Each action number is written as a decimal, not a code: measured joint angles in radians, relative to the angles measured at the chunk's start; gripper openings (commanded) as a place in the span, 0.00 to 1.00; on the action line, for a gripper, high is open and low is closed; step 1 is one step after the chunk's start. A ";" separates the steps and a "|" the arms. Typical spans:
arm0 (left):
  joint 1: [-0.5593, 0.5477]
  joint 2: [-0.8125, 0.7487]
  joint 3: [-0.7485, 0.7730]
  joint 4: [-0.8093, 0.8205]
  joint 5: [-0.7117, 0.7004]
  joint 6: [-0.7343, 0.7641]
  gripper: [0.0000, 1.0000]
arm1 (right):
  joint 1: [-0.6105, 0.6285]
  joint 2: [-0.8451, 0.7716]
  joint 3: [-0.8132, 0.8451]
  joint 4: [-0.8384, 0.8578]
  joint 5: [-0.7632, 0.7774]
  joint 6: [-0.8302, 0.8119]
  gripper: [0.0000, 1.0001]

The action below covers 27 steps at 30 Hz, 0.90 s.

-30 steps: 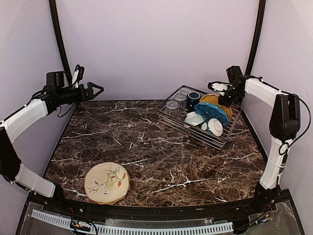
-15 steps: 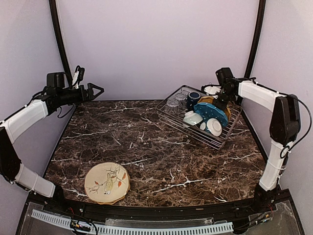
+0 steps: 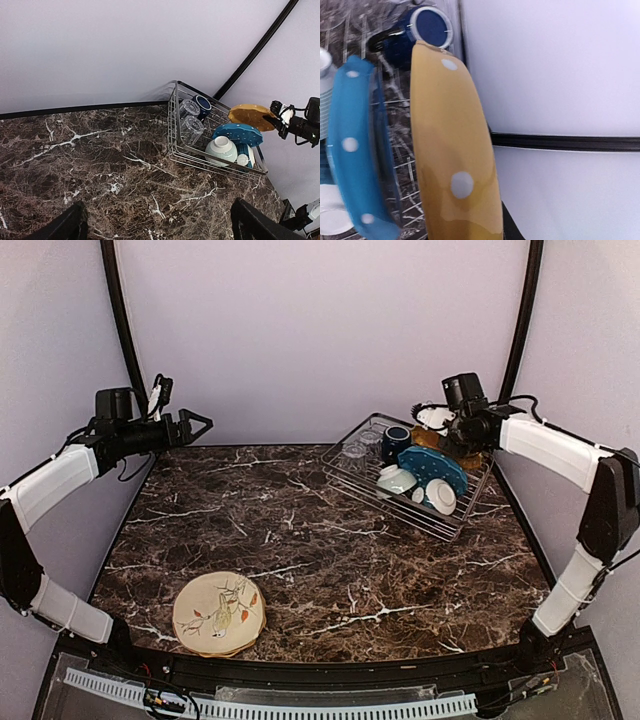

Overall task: Unload the mixed dishes from the dish rack
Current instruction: Grab the plate from the dish rack, then place the plate with another plate.

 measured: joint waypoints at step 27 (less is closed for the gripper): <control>0.000 0.000 0.000 -0.001 -0.001 -0.003 0.99 | 0.041 -0.006 0.029 0.257 -0.687 1.150 0.00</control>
